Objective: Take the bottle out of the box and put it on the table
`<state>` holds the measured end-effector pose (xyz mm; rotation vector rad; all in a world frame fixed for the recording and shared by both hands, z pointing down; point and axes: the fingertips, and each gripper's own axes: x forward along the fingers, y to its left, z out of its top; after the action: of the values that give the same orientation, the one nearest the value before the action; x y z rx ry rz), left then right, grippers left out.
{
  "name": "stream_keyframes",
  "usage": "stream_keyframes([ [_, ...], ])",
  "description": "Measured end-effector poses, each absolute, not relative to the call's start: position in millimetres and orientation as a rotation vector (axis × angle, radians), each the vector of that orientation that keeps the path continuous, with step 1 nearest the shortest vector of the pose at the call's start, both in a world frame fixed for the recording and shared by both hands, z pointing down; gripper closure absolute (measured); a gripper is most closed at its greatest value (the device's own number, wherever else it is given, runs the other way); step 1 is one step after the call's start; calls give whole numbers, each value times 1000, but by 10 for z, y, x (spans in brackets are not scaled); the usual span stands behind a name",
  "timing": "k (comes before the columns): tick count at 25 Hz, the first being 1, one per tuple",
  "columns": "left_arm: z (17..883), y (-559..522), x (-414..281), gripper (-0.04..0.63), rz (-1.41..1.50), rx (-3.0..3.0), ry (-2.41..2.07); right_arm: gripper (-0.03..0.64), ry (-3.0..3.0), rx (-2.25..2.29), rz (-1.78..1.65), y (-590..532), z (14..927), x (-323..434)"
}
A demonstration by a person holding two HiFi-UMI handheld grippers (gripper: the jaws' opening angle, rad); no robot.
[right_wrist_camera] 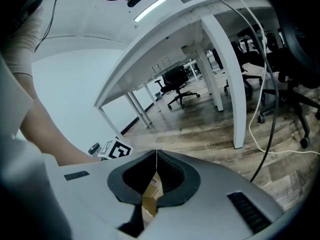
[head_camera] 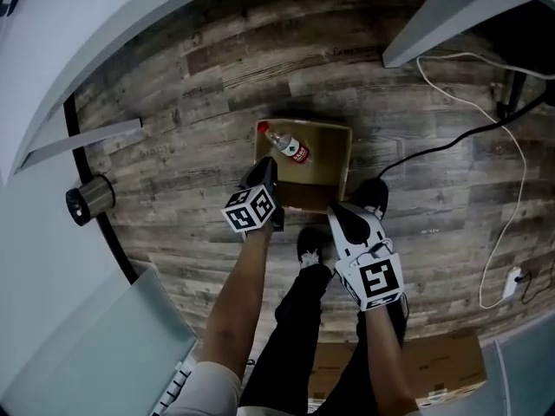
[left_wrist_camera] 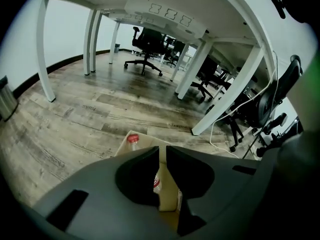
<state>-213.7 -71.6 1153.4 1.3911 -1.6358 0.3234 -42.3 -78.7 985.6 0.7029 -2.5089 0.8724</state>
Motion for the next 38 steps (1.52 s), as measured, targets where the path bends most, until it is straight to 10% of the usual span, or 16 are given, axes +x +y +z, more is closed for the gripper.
stream_keyframes([
  [20, 12851, -1046, -2422, 271, 281, 1133, -1803, 577, -2537, 478, 699, -1234, 10248, -816],
  [38, 13283, -1203, -2468, 285, 353, 1215, -1780, 577, -2529, 551, 721, -1546, 10314, -650],
])
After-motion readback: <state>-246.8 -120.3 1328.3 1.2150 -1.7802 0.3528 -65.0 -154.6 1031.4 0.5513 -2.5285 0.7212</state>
